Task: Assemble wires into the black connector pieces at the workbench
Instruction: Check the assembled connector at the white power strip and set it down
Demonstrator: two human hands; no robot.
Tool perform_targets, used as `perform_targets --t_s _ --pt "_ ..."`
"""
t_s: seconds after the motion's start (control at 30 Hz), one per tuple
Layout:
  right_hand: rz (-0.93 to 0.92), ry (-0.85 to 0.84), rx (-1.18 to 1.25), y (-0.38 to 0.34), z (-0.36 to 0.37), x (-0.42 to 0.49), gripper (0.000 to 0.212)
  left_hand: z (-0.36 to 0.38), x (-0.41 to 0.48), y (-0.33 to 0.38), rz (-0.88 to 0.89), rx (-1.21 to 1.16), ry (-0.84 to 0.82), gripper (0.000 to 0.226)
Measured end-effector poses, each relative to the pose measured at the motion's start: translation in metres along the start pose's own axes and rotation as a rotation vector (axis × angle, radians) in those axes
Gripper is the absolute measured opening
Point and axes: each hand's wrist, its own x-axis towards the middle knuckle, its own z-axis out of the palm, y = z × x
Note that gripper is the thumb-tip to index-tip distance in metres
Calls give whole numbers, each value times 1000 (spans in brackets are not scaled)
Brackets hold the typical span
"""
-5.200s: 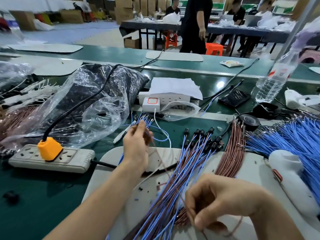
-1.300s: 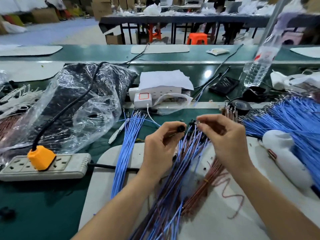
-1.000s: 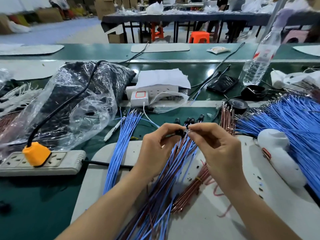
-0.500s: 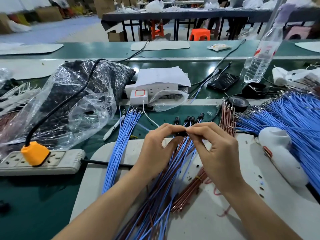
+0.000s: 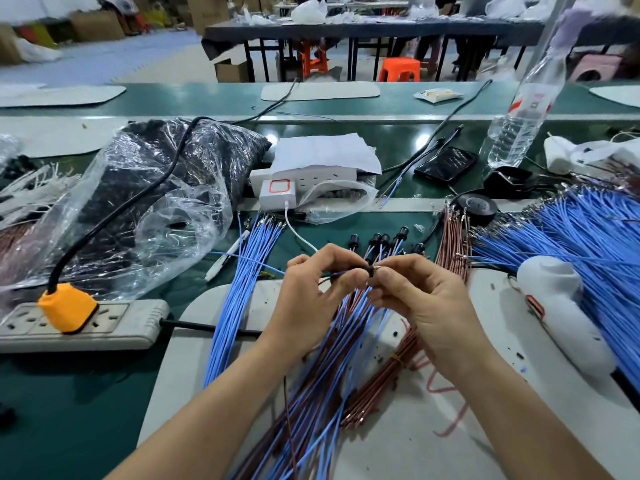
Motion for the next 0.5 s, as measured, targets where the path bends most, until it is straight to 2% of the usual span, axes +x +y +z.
perform_targets --t_s 0.07,0.17,0.27,0.33,0.4,0.5 --pt "25 -6 -17 1 -1 0 8 0 0 -1 -4 -4 -4 6" --pt "-47 -25 -119 0 -4 0 3 0 -2 -5 -28 -17 -32 12" --pt "-81 -27 -193 -1 -4 0 8 0 -3 -6 -43 -71 -67 17" --pt "-10 -39 -150 -1 -5 1 5 0 -3 -7 -49 -104 -81 16" --pt "73 -55 -88 -2 -7 2 13 0 -3 -8 -50 -132 -89 16" --pt "108 -91 -79 -3 -9 3 10 0 -3 -9 -48 -160 -103 7"
